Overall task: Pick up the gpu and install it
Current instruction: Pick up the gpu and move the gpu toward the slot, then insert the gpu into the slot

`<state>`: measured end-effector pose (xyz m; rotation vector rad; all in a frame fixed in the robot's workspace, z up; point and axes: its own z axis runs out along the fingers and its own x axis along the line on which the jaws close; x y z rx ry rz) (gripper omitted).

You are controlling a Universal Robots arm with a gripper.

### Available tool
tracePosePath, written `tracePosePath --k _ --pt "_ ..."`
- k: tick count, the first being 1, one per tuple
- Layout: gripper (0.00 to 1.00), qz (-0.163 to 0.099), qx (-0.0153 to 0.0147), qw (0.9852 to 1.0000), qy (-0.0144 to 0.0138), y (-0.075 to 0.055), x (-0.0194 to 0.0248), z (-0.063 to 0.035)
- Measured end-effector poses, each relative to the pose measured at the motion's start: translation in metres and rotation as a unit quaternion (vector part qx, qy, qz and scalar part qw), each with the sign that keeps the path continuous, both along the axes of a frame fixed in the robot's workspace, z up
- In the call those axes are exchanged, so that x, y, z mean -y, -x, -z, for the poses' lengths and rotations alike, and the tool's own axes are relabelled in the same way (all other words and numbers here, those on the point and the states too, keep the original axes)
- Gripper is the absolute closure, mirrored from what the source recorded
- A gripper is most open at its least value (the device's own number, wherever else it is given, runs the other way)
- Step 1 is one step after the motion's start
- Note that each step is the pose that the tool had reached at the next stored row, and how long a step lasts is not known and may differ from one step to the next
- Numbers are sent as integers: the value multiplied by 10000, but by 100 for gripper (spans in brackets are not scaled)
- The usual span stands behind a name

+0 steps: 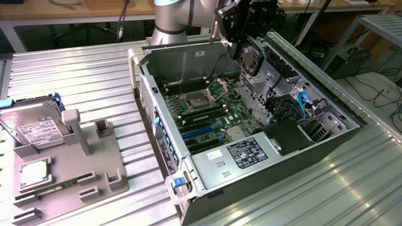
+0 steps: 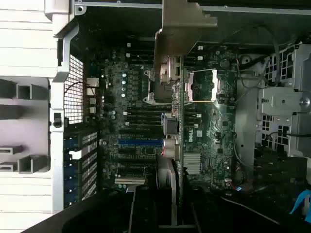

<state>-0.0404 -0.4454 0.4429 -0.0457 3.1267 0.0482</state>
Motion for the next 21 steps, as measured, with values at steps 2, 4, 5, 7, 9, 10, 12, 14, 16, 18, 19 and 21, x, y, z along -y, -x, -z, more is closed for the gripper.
tracePosePath --k 2,4,5,7,9,10,12,14,16,18,19,21 --pt "72 0 0 10000 0 -195 0 3" --pt "72 -8 0 10000 0 -195 0 3" --pt "72 -56 0 10000 0 -195 0 3" --pt "72 -200 0 9998 0 -195 0 3" --pt "72 -379 0 9993 0 -195 0 3" --pt "72 -472 0 9989 0 -195 0 3" --pt "72 -656 0 9978 0 -195 0 3" --pt "72 -838 0 9965 0 -195 0 3" --pt "72 -1006 0 9949 0 -195 0 3" --pt "72 -1179 0 9930 0 -195 0 3" --pt "72 -1344 0 9909 0 -195 0 2" --pt "72 -1639 0 9865 0 -195 0 2"
